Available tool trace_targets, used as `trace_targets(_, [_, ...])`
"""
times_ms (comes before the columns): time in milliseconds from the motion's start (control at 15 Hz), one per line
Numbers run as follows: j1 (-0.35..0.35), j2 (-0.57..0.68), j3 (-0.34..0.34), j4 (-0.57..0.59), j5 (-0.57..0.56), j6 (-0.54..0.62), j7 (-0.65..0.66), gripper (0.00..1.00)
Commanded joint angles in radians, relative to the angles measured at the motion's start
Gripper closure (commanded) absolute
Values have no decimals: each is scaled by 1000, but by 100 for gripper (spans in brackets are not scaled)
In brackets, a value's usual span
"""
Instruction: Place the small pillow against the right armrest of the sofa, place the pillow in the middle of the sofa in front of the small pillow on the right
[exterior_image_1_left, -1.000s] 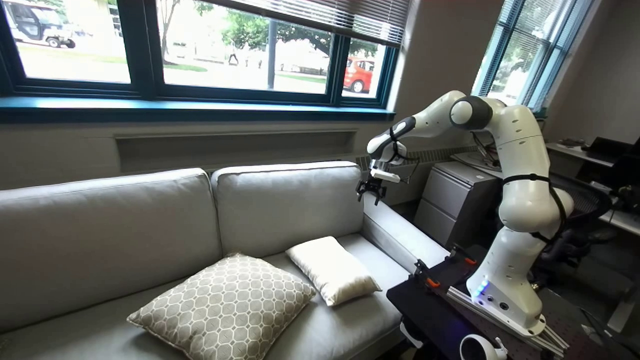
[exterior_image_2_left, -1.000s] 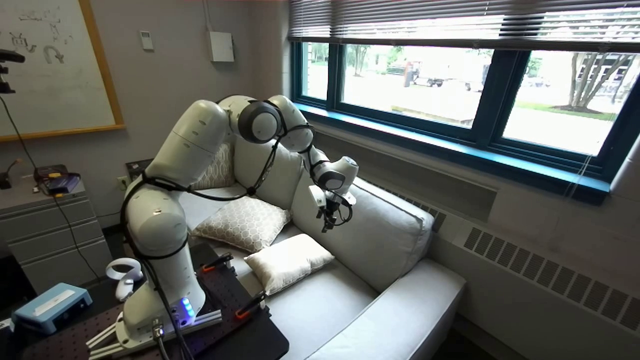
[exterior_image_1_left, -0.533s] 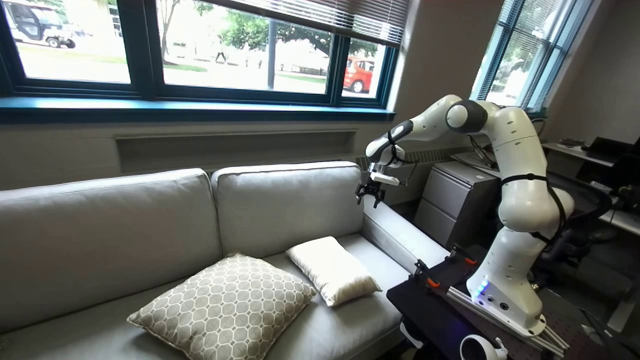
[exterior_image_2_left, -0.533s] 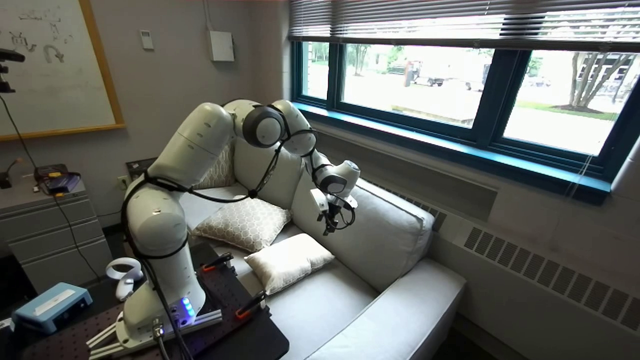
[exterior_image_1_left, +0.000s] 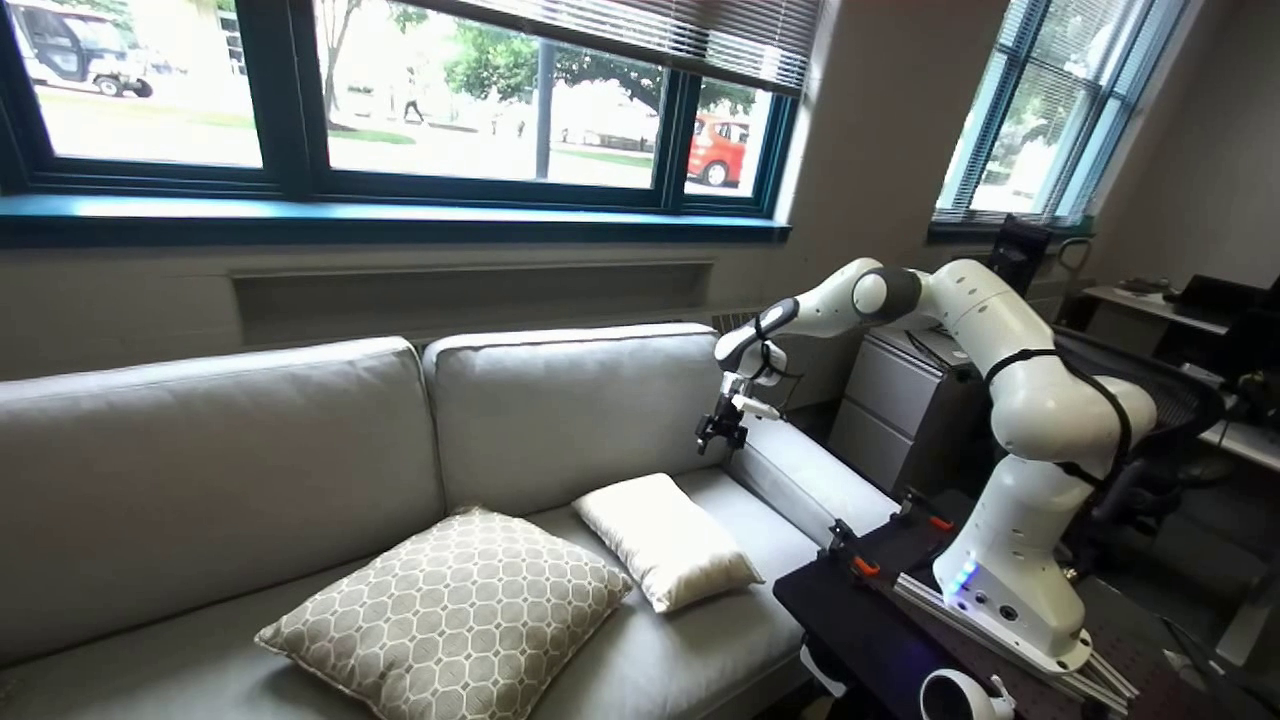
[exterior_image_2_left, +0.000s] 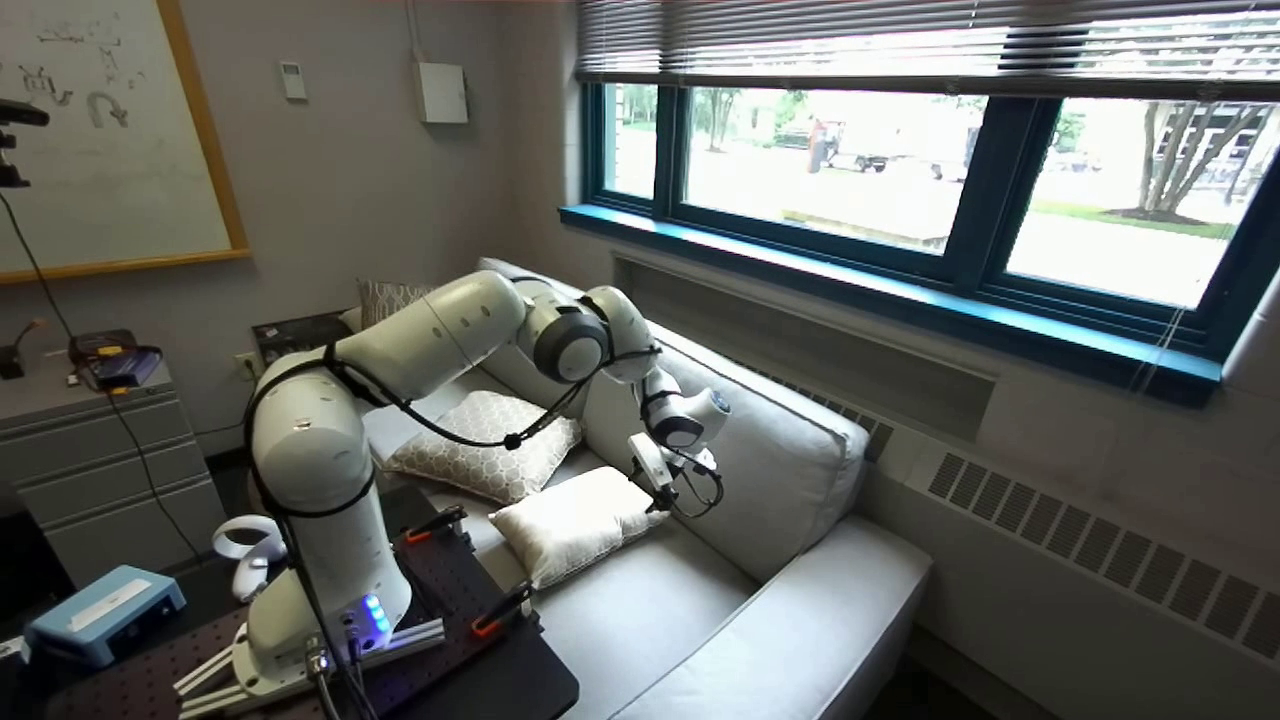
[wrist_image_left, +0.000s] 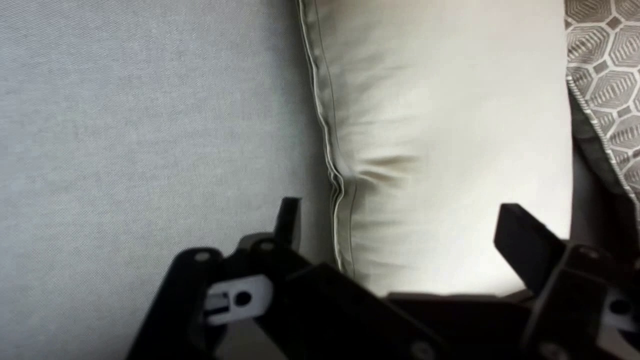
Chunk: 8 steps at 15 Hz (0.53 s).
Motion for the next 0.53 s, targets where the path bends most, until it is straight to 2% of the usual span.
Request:
trace_targets(0, [-38,211,53,233,2,-112,-79,0])
trace_targets(400, [-12,442,84,471,-7,-304,-87,0])
trace_targets(467, [8,450,69,493,24,-345,-94,0])
